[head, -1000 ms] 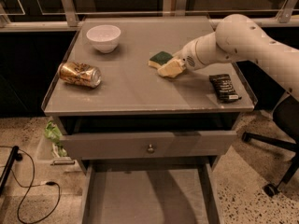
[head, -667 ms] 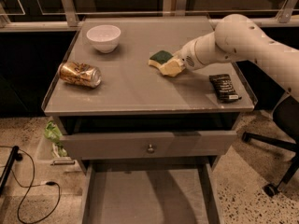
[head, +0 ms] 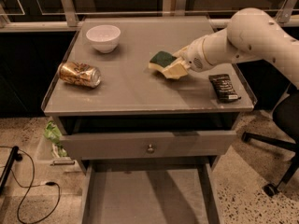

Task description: Place sponge into middle drawer

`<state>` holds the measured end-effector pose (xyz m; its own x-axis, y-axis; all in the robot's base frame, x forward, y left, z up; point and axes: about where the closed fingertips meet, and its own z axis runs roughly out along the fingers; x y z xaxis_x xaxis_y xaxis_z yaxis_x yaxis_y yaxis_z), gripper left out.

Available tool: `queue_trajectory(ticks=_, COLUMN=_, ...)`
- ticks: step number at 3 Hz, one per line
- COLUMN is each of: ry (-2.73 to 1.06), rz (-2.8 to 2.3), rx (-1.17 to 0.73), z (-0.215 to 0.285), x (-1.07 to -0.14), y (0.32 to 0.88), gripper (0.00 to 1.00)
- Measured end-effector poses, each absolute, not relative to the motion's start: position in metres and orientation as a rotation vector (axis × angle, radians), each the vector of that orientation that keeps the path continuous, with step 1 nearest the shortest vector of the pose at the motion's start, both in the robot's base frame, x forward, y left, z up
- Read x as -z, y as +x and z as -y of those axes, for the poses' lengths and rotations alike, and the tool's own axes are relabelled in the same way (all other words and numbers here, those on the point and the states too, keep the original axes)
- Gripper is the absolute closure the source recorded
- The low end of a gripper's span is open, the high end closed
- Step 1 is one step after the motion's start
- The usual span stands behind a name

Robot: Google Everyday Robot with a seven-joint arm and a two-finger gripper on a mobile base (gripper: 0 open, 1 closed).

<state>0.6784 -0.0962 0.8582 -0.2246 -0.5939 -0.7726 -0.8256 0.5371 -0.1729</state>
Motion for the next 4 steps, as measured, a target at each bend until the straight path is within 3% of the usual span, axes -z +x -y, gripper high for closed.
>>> queue_trajectory(ticks=2, ry=-1.295, rz=-1.809, rx=-0.375, z=0.126, x=-0.881, y=0.609, gripper=1.00)
queue_trajectory(ticks=4, ry=-1.366, rz=-1.776, rx=-0.336, z=0.186, x=-0.846, y=0.518, gripper=1.00)
